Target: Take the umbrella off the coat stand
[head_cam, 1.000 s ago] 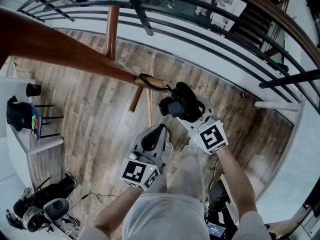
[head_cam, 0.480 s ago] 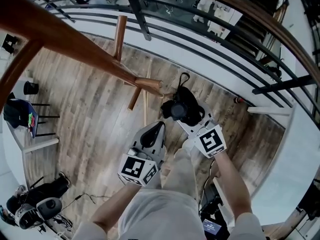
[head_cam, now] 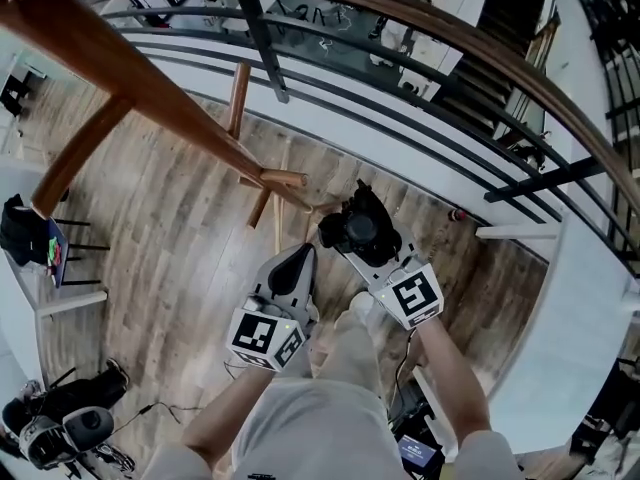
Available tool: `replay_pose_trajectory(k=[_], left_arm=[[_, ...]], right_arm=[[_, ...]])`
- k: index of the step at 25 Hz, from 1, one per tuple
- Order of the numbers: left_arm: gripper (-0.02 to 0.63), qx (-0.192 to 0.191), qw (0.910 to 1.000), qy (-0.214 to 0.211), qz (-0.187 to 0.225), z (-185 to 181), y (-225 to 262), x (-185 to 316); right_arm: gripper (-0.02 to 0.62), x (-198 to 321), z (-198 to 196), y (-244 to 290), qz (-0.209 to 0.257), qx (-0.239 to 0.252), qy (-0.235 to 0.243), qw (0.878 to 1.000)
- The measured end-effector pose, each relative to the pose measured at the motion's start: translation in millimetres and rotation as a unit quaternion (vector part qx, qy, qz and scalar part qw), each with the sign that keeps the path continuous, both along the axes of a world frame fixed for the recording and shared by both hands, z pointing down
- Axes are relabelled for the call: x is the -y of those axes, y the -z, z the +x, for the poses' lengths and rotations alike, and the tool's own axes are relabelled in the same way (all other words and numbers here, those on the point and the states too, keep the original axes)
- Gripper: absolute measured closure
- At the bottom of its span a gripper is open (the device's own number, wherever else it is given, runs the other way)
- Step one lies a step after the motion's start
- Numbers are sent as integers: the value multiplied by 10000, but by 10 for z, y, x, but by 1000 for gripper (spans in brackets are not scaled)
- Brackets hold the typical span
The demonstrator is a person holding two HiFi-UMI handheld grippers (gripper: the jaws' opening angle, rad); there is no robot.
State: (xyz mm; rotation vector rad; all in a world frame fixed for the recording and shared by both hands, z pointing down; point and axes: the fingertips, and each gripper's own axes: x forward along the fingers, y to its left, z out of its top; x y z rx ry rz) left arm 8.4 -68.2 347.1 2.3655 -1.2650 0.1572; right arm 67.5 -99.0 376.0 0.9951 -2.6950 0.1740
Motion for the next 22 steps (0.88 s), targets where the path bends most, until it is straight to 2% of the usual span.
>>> replay_pose_trajectory(k=[3, 6, 17, 22], left_arm=[[581, -33, 10000, 3, 75, 51, 117, -51], [581, -115, 9999, 20, 36, 71, 250, -88], [583, -353, 9989, -28, 292, -33, 981, -94], [583, -339, 9984, -76, 443, -24, 1236, -192]], right_arm=[[321, -97, 78, 154, 91, 32, -67, 9999], [321, -196, 138, 336, -96, 145, -208, 9996], [321, -336, 185, 1008, 126, 248, -354, 9990], [321, -452, 250, 1318, 252, 451, -412, 9978]])
